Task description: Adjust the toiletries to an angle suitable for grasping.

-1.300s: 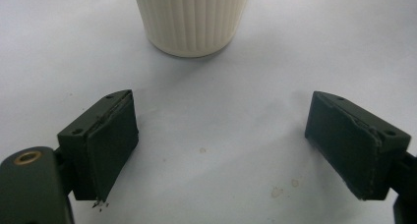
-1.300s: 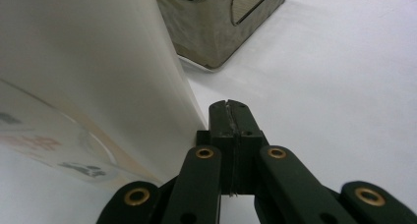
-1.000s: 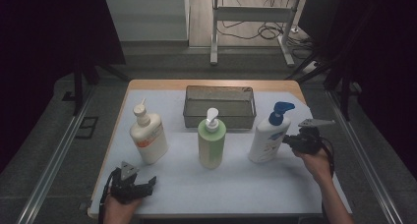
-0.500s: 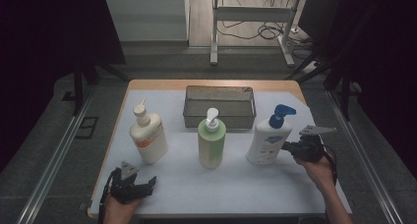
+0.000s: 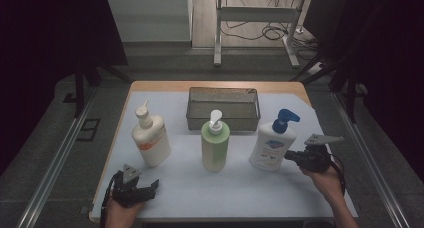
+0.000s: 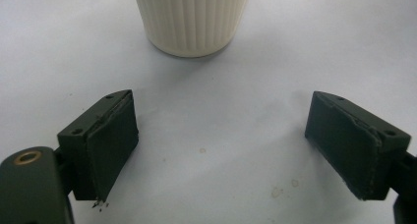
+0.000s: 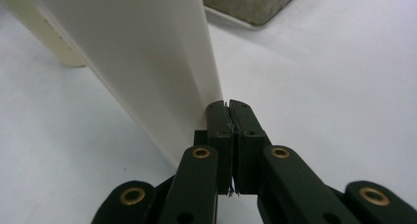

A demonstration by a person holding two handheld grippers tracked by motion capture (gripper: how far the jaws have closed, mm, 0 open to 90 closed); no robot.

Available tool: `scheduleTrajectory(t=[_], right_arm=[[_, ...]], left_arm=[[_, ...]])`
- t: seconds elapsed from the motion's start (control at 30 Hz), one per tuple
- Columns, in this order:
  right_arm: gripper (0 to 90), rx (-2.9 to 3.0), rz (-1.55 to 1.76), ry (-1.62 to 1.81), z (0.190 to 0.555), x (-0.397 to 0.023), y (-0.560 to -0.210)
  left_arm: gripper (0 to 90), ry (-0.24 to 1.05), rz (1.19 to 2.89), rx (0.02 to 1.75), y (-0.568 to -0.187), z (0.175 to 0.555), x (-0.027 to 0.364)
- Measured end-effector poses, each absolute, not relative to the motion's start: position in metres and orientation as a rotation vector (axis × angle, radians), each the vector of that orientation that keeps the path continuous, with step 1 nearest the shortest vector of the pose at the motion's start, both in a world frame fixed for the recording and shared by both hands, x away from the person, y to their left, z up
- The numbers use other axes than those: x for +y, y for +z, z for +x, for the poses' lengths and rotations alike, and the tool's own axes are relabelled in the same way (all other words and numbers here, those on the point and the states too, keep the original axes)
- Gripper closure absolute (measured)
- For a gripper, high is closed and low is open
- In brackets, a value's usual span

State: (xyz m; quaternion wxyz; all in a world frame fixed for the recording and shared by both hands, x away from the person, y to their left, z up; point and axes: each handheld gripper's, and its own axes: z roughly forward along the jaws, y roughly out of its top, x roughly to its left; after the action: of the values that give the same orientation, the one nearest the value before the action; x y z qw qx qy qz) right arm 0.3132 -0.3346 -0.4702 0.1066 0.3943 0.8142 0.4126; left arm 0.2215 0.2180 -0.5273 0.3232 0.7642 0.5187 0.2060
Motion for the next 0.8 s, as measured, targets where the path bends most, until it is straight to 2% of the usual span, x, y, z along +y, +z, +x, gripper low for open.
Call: scheduleTrajectory(t=[0.6, 0.8], right_arm=[[84.6, 2.456, 1.092, 1.194, 0.286, -0.319, -0.473], [78.5, 2.454, 1.108, 1.171, 0.283, -0.318, -0.479]], left_arm=[[12.3, 0.541, 2.002, 1.364, -0.527, 0.221, 0.218], [12.3, 0.540, 2.002, 1.363, -0.527, 0.221, 0.218]])
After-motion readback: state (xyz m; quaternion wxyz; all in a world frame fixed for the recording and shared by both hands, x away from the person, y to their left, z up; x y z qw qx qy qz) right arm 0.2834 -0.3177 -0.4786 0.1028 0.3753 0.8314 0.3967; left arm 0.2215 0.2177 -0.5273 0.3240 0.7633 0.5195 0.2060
